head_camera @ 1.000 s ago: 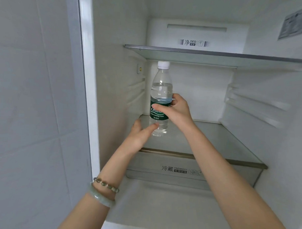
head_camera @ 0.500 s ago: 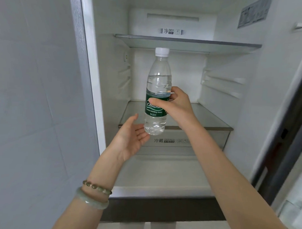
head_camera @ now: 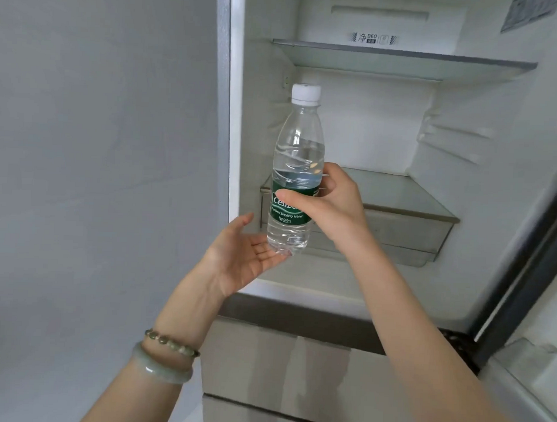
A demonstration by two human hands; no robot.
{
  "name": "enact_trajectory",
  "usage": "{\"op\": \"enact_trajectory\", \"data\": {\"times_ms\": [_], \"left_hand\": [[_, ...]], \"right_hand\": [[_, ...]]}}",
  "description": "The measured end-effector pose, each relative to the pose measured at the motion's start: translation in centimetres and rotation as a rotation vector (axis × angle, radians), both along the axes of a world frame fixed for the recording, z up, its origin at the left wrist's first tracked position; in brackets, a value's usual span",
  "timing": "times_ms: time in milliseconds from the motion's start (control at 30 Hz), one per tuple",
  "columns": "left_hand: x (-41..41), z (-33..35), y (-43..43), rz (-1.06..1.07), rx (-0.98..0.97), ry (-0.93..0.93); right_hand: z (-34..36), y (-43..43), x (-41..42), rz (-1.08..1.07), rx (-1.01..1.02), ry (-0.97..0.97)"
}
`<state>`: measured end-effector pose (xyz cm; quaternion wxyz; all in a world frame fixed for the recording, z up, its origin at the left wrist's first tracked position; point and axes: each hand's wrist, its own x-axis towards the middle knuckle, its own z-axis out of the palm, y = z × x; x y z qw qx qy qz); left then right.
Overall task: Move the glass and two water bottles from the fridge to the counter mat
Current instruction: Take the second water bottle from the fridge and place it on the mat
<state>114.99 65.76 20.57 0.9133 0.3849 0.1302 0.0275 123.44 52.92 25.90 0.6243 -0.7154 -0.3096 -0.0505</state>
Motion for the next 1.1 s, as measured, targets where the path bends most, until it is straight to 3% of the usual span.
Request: {"op": "enact_trajectory", "data": {"times_ms": [567, 1100], "left_hand": [[-24.8, -5.9, -5.4, 0.562, -0.065, 0.086], [-47.5, -6.3, -11.0, 1.120, -0.131, 0.050]], "right_hand": [[-6.3, 0.5, -18.3, 0.610, -0.079, 0.091], [-6.4, 3.4, -39.3, 1.184, -0.096, 0.013]]}}
